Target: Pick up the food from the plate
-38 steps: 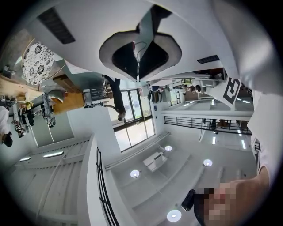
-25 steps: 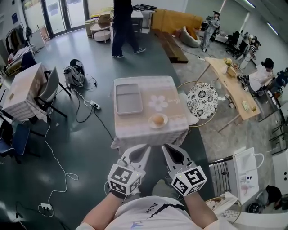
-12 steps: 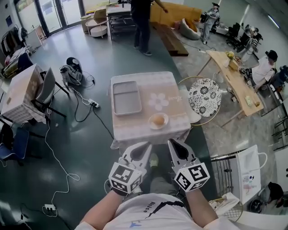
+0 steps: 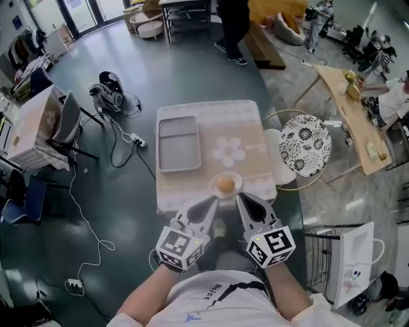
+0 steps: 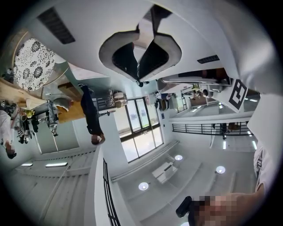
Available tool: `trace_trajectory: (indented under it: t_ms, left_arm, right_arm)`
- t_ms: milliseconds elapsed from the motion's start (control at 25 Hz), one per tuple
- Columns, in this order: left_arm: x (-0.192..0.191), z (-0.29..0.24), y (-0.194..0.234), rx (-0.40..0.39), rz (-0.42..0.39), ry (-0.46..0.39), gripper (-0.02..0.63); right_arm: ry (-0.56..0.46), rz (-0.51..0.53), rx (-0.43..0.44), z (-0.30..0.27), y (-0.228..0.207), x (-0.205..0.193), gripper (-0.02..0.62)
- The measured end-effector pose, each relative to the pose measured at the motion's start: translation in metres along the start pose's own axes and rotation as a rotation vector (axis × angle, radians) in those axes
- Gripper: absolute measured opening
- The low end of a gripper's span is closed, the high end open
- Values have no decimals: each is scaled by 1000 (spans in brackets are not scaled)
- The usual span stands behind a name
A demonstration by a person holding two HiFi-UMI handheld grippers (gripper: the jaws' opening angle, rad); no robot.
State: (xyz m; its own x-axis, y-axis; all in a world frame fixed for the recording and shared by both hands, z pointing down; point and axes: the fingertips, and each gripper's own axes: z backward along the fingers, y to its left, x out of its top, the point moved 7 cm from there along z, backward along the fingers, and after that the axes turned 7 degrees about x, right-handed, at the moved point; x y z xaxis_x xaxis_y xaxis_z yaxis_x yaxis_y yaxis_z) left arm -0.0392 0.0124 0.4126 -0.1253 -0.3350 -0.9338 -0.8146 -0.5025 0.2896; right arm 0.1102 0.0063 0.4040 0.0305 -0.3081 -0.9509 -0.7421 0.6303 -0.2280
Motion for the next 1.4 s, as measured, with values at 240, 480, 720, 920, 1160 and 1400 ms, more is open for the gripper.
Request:
trace_trajectory:
  t_ms: [240, 480, 720, 920, 1160, 1400]
  left_arm:
    - [2, -61, 9, 41, 8, 25, 6]
    - [-3, -94, 24, 89, 28, 36, 6]
    - [-13, -103, 36, 129, 65, 55, 6]
    - [-26, -116, 51, 131, 68, 79, 6]
    - [-49, -127, 69, 108, 61, 121, 6]
    - [-91, -137, 80, 58, 52, 164, 6]
  right_arm:
    - [65, -26, 78, -26, -59, -11, 17]
    - [144, -37, 123, -52, -98, -32, 17]
    - [224, -26, 160, -68, -114, -52, 20]
    - [285, -42, 167, -83, -126, -78, 43]
    - [353, -44, 194, -100, -127, -118, 92]
    - [433, 0, 201, -112, -127, -166, 132]
